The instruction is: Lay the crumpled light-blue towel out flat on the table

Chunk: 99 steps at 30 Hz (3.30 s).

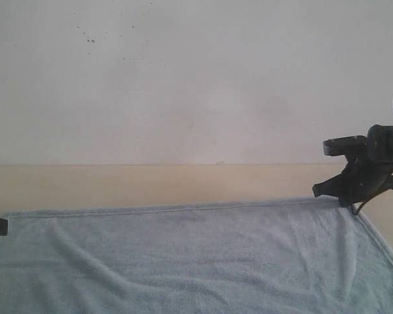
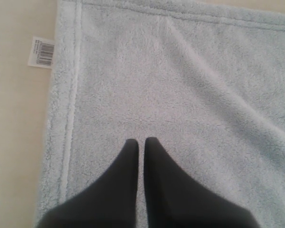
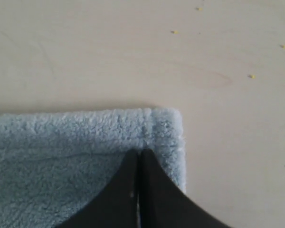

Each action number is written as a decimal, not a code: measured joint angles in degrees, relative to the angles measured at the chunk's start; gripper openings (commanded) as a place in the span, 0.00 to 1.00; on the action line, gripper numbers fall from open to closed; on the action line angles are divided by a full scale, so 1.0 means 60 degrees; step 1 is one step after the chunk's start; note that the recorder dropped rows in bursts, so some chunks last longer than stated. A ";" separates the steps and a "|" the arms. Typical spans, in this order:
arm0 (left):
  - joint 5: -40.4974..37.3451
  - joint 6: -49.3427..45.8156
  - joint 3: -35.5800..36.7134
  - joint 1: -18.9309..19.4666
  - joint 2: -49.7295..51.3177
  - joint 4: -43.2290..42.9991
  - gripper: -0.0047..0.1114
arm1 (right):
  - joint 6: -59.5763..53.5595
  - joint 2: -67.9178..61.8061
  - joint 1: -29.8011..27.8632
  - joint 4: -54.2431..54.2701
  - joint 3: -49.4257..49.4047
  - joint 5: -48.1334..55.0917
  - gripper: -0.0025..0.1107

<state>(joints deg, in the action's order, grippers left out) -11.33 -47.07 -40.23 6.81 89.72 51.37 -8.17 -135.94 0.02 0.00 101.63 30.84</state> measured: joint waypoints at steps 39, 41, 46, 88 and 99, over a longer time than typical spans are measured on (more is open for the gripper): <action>0.1050 0.0154 0.0869 0.0000 -0.3367 0.0157 0.07 | 0.0810 0.5739 -0.0564 0.0480 -0.3334 -0.2307 0.02; 0.1029 0.0154 0.1010 0.0000 -0.3947 0.0157 0.07 | 0.0810 0.6701 -0.0564 0.0556 -0.4388 -0.2844 0.02; 0.0599 0.0154 0.1377 0.0000 -0.5354 0.0197 0.07 | 0.0810 0.8753 -0.0564 0.0608 -0.6678 -0.3824 0.02; -0.1547 0.0154 0.1975 -0.0652 -0.9051 0.0490 0.07 | 0.2959 1.3652 -0.0564 0.1674 -1.0310 -0.4202 0.02; -0.1547 0.0154 0.1975 -0.1462 -1.0546 0.0490 0.07 | 0.2959 1.4412 -0.0564 0.1674 -1.0310 -0.4170 0.02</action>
<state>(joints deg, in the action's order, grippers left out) -20.62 -46.15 -28.38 -1.96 26.44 54.31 9.58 -49.47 -3.36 10.04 39.78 5.82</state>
